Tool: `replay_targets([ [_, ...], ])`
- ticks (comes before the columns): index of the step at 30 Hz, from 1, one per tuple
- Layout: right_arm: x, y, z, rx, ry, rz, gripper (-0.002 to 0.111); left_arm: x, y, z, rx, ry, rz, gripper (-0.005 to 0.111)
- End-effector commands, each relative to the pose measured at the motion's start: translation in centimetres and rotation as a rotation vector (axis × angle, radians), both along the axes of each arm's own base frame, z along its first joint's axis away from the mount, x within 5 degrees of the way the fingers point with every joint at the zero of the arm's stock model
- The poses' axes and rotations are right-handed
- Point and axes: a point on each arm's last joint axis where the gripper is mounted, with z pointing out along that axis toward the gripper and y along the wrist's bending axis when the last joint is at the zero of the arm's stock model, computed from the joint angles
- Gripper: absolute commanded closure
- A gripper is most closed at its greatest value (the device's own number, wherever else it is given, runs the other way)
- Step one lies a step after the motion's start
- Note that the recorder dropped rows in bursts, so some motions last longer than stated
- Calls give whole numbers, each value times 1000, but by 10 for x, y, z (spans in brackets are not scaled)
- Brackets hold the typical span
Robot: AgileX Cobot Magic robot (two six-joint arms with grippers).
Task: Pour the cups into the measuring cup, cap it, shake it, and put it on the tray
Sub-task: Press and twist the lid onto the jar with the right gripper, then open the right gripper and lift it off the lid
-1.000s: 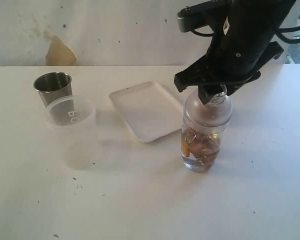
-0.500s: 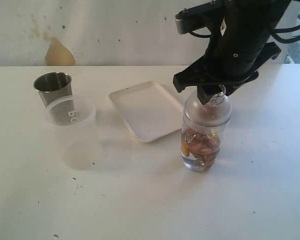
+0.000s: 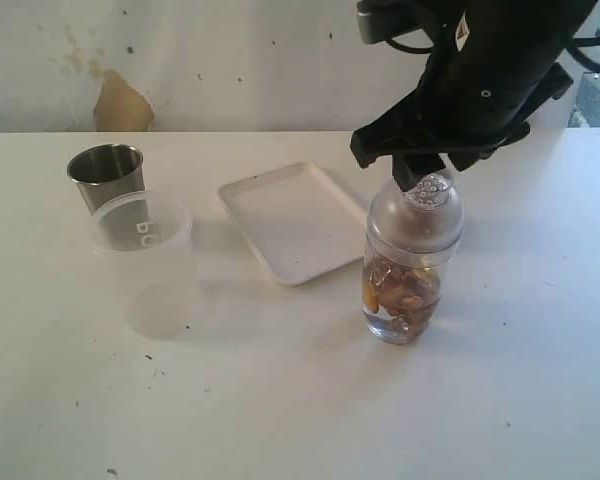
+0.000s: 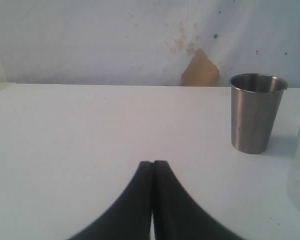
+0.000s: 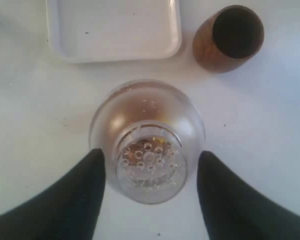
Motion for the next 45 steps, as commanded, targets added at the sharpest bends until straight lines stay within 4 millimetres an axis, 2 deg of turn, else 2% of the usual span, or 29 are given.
replay_targets([
  [1,-7,-6,13,0,-51,7,56,0,0,-1,-9,1,-2,107],
  [4,-11,-8,18,7,-63,6,62,0,0,-1,-9,1,-2,107],
  [7,-16,-10,24,20,-76,6,81,0,0,-1,-9,1,-2,107],
  [10,-18,-10,26,15,-81,30,106,0,0,-1,-9,1,-2,107],
  [11,-18,-10,26,16,-86,33,108,0,0,-1,-9,1,-2,107],
  [27,8,-3,-9,-64,-7,27,108,0,0,-1,-9,1,-2,107],
  [38,14,0,-7,-46,-66,36,108,0,0,-1,-9,1,-2,107],
  [45,14,1,-17,-59,1,14,108,0,0,-1,-9,1,-2,107],
])
